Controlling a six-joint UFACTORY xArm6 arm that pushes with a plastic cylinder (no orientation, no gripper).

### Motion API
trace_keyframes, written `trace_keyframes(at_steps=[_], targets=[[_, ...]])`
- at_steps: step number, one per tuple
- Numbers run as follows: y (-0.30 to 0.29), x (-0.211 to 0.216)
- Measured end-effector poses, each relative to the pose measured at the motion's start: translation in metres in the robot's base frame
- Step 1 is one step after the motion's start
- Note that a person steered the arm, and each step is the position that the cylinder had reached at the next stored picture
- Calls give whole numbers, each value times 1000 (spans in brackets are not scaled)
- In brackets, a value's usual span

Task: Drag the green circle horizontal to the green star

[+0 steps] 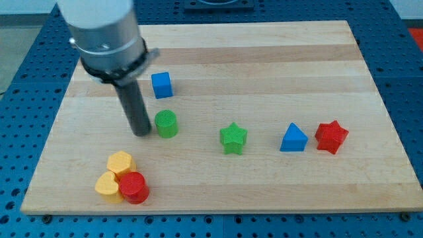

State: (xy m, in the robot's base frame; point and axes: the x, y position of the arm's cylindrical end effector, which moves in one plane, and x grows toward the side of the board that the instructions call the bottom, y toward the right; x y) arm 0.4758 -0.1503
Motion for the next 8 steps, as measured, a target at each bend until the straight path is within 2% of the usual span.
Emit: trace_keyframes(at_steps=[1, 2, 5, 8], targets=[[28, -22], [54, -9], [77, 0], [78, 10]])
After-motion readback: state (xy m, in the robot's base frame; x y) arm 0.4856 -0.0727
